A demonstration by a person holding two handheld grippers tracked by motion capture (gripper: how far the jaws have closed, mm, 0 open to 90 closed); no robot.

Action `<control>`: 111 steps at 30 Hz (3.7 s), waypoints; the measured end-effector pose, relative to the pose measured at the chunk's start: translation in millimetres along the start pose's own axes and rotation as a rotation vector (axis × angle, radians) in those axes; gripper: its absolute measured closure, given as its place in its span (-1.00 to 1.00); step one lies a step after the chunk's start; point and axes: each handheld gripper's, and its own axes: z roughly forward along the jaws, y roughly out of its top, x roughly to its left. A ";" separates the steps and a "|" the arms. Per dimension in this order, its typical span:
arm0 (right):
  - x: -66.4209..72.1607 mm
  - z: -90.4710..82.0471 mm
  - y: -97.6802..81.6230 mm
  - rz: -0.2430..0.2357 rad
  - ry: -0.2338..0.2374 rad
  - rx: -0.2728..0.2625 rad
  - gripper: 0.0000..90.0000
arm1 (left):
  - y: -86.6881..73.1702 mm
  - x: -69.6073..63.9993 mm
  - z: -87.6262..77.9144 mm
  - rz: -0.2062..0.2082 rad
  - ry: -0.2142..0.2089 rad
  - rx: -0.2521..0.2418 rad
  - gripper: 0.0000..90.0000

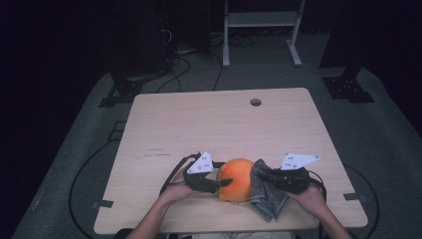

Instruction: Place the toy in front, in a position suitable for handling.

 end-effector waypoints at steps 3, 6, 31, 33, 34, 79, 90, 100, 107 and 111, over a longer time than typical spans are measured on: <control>4.3 -0.7 -4.2 0.001 0.002 -0.003 0.80 | 0.4 3.6 -0.4 -0.073 -0.019 0.013 -0.23; 7.8 -0.8 -2.8 -0.009 0.005 -0.005 0.80 | 9.5 2.4 -0.5 -0.143 -0.062 0.023 -0.51; -18.6 17.7 24.1 0.028 -0.001 -0.069 0.81 | 23.1 20.2 11.0 -0.012 0.041 -0.036 -0.41; -13.6 22.6 23.4 0.031 0.017 -0.073 0.81 | 23.5 22.6 7.6 -0.084 0.033 -0.074 -0.53; -10.0 23.8 24.3 0.020 0.020 -0.072 0.81 | 24.0 23.3 7.5 -0.103 0.047 -0.057 -0.51; -6.9 1.2 -0.9 0.058 0.037 -0.092 0.81 | 2.2 -2.2 -8.4 -0.097 -0.039 0.002 -0.03; -11.7 14.9 -8.3 0.089 0.035 -0.051 0.81 | -2.9 -3.9 -12.9 -0.089 -0.052 0.009 -0.04; 7.2 10.0 14.4 0.017 0.077 -0.121 0.81 | -2.2 -6.3 -12.7 -0.083 -0.063 0.019 -0.03; 8.5 11.8 1.1 0.035 0.080 -0.089 0.81 | 15.2 -2.9 -17.4 -0.147 -0.048 0.021 -0.61; 9.1 8.6 -2.7 0.030 0.080 -0.083 0.81 | 6.2 -3.6 -1.2 -0.176 -0.064 0.102 -0.74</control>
